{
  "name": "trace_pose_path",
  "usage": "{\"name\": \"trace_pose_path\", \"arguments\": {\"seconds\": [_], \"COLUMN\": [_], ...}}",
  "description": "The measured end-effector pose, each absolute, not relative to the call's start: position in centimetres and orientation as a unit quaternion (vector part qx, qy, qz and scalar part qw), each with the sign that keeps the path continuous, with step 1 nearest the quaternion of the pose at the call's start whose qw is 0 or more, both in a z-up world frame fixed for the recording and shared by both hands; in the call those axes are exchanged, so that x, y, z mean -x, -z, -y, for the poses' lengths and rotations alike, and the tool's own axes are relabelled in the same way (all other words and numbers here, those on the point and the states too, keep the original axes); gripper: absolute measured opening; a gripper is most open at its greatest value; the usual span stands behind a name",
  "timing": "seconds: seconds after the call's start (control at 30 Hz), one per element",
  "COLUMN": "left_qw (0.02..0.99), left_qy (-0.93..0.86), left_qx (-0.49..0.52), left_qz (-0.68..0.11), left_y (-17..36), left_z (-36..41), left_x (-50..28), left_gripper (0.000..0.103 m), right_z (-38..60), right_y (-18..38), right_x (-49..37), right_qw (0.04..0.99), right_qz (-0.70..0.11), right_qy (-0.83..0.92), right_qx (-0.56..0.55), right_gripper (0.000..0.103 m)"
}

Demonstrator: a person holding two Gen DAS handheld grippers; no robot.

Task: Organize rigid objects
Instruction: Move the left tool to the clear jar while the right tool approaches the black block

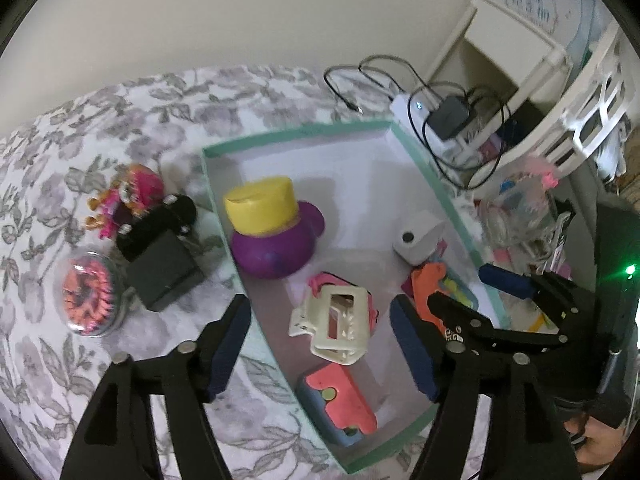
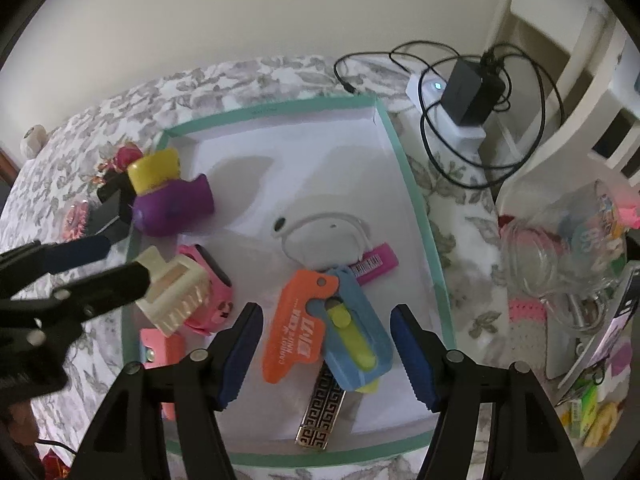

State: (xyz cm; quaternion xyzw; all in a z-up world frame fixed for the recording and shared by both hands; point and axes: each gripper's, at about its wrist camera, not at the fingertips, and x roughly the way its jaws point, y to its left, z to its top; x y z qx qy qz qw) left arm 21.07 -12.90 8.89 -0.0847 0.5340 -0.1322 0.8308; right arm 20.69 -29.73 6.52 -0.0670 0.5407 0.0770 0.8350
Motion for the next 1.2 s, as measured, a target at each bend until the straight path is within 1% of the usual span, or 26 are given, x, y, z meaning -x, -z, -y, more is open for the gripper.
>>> {"name": "trace_pose_path", "arguments": {"seconds": [0.1,0.13,0.17,0.2,0.3,0.4,0.43,0.47,0.5,0.53,0.8,1.03,1.07,1.1,1.2], "left_qw": [0.841,0.843,0.846,0.849,0.852,0.853,0.852,0.852,0.851,0.85,0.828,0.818,0.819,0.819,0.817], "left_qy": [0.119,0.112,0.105,0.098,0.071,0.033,0.02,0.002,-0.008,-0.02,-0.072,-0.065,-0.062,-0.058,-0.048], "left_qx": [0.091,0.094,0.1,0.108,0.131,0.144,0.148,0.152,0.155,0.159,0.221,0.247,0.248,0.248,0.243], "left_qz": [-0.521,-0.517,-0.512,-0.509,-0.503,-0.501,-0.501,-0.501,-0.501,-0.501,-0.51,-0.515,-0.515,-0.515,-0.521], "left_y": [-9.8,-10.1,-10.3,-10.4,-10.3,-9.5,-9.2,-8.8,-8.5,-8.2,-5.3,-4.2,-4.1,-4.0,-3.5], "left_z": [11.4,10.7,9.9,9.0,6.2,3.1,2.1,0.7,-0.1,-1.0,-7.1,-7.6,-7.4,-7.1,-6.5], "left_x": [-20.9,-21.0,-21.0,-21.0,-21.0,-21.1,-21.1,-21.1,-21.1,-21.1,-20.8,-20.9,-21.0,-21.1,-21.6], "left_gripper": [0.08,0.084,0.086,0.087,0.088,0.092,0.097,0.098,0.098,0.098,0.098,0.098,0.098,0.098,0.098], "right_z": [29.2,28.9,28.7,28.4,27.2,25.6,24.9,24.3,23.7,22.9,17.6,12.9,12.6,12.1,10.9], "right_y": [-7.2,-7.4,-7.6,-7.7,-8.2,-8.7,-8.8,-8.9,-9.0,-9.2,-9.8,-9.4,-9.2,-9.1,-8.2], "right_x": [-20.6,-20.6,-20.6,-20.6,-20.7,-21.0,-21.1,-21.2,-21.3,-21.6,-22.7,-22.3,-22.2,-22.0,-21.6], "right_qw": [0.838,0.839,0.84,0.841,0.843,0.846,0.847,0.848,0.848,0.85,0.854,0.85,0.849,0.848,0.841], "right_qz": [-0.535,-0.533,-0.531,-0.529,-0.524,-0.518,-0.515,-0.513,-0.511,-0.507,-0.492,-0.48,-0.479,-0.477,-0.477], "right_qy": [-0.078,-0.079,-0.08,-0.081,-0.091,-0.101,-0.105,-0.108,-0.112,-0.116,-0.148,-0.193,-0.2,-0.207,-0.22], "right_qx": [0.071,0.072,0.074,0.075,0.077,0.081,0.083,0.083,0.084,0.084,0.087,0.099,0.101,0.106,0.126], "right_gripper": [0.079,0.081,0.084,0.088,0.095,0.096,0.096,0.097,0.102,0.103,0.103,0.103,0.102,0.098,0.09]}}
